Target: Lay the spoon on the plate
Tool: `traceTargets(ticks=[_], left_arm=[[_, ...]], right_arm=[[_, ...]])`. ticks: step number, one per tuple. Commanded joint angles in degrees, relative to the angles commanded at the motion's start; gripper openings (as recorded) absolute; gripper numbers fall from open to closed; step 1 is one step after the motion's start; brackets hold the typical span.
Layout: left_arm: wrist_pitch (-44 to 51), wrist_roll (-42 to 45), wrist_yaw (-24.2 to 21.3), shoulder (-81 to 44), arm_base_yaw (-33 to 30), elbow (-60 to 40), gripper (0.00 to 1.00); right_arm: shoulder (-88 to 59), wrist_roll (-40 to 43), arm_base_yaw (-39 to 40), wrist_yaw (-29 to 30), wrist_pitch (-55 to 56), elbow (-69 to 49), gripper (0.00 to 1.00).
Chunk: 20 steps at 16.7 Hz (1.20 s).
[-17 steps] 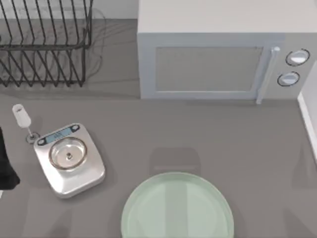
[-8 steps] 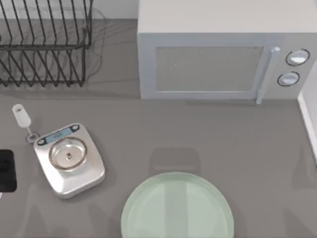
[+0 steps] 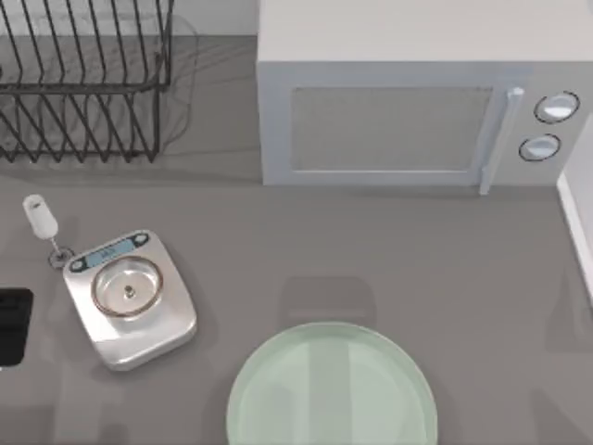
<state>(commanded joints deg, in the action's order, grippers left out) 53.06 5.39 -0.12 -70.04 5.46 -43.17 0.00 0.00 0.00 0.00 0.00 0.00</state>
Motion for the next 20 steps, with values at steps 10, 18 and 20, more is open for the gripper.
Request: traceTargets(ticks=[10,18,20], left_arm=[[7.0,0.7,0.1,-9.4,0.6,-6.8,1.00],[-9.5,0.9,0.1,-17.2,0.9,1.6,1.00],[-15.4,1.1,0.1,-20.0,1.0,4.7,1.00]], right_arm=[[0.0,0.0,0.0,0.0,0.0,0.0,1.00],[0.0,0.0,0.0,0.0,0.0,0.0,1.00],[0.0,0.0,0.0,0.0,0.0,0.0,1.00]])
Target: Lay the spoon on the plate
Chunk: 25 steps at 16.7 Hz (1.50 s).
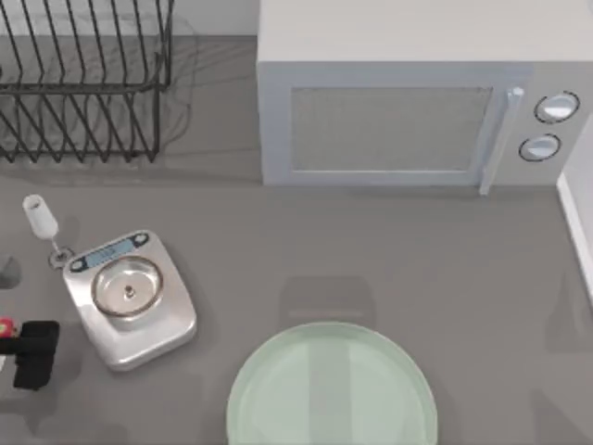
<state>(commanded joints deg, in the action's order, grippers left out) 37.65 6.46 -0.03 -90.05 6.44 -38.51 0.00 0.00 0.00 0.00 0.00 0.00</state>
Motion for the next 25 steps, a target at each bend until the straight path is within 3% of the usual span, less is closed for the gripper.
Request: traceTargets(ticks=[7,20,25], left_arm=[[-4.7,0.1,0.0,-2.5,0.1,2.7,1.00],[-4.7,0.1,0.0,-2.5,0.1,2.7,0.02],[-4.7,0.1,0.0,-2.5,0.1,2.7,0.00]], right_arm=[[0.0,0.0,0.0,0.0,0.0,0.0,1.00],[0.0,0.0,0.0,0.0,0.0,0.0,1.00],[0.0,0.0,0.0,0.0,0.0,0.0,1.00]])
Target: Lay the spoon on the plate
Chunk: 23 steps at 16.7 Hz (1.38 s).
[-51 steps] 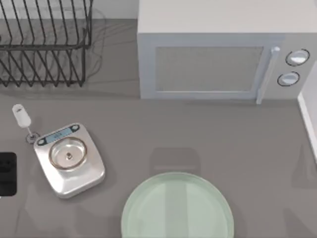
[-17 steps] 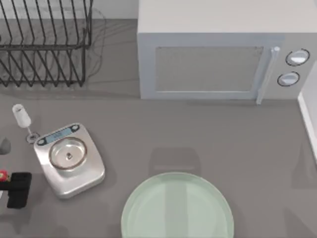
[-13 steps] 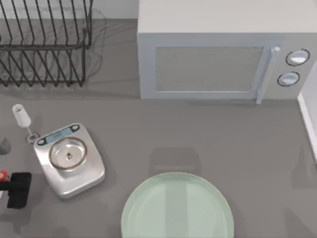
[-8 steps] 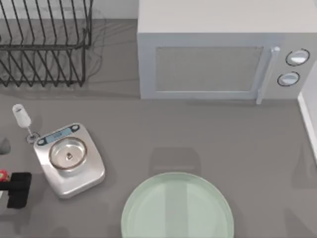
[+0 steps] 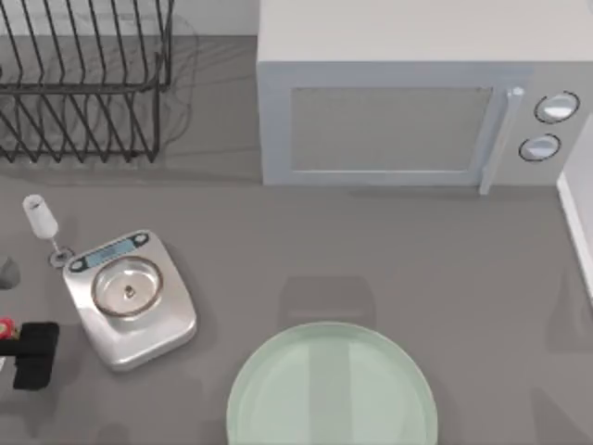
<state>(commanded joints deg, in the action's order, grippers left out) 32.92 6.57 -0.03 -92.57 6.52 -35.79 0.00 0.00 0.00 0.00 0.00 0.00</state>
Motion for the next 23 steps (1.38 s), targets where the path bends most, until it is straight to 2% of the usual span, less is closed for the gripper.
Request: traceTargets(ticks=[3,4,7,15,23], left_arm=[[0.0,0.0,0.0,0.0,0.0,0.0,0.00],[4.3,0.0,-0.2,4.2,0.0,-2.1,0.00],[6.6,0.0,-0.2,4.9,0.0,-4.0,0.00],[28.7,-0.3,-0.2,13.0,-0.3,-16.9,0.00],[30.4,0.1,-0.2,13.5,-1.0,-18.6,0.00]], right_arm=[[0.0,0.0,0.0,0.0,0.0,0.0,1.00],[0.0,0.0,0.0,0.0,0.0,0.0,1.00],[0.0,0.0,0.0,0.0,0.0,0.0,1.00],[0.0,0.0,0.0,0.0,0.0,0.0,1.00],[0.0,0.0,0.0,0.0,0.0,0.0,1.00]])
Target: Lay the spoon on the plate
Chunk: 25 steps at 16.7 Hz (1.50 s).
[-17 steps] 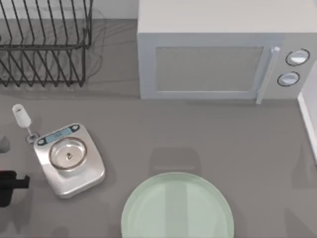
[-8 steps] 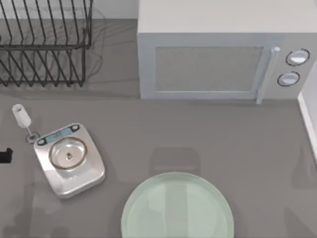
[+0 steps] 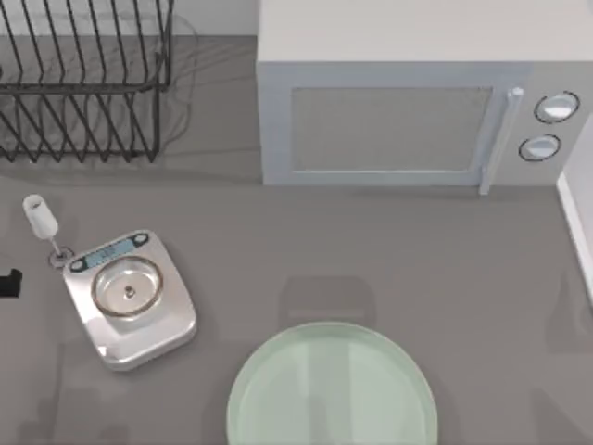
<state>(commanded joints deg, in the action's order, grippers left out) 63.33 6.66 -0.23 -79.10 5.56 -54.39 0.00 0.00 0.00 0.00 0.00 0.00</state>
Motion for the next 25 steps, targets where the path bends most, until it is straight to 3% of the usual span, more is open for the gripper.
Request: traceTargets(ticks=[5,13,16,19,25], left_arm=[[0.2,5.3,0.0,-7.5,-12.3,-6.3,0.00],[-1.5,19.0,-0.5,-24.3,-50.8,-20.1,0.00],[-2.9,22.9,-0.5,-28.3,-60.7,-23.9,0.00],[-3.9,24.9,-0.4,-29.9,-65.1,-25.6,0.00],[-3.8,25.0,-0.4,-29.8,-65.2,-25.4,0.00]], right_arm=[[0.0,0.0,0.0,0.0,0.0,0.0,1.00],[0.0,0.0,0.0,0.0,0.0,0.0,1.00],[0.0,0.0,0.0,0.0,0.0,0.0,1.00],[0.0,0.0,0.0,0.0,0.0,0.0,1.00],[0.0,0.0,0.0,0.0,0.0,0.0,1.00]])
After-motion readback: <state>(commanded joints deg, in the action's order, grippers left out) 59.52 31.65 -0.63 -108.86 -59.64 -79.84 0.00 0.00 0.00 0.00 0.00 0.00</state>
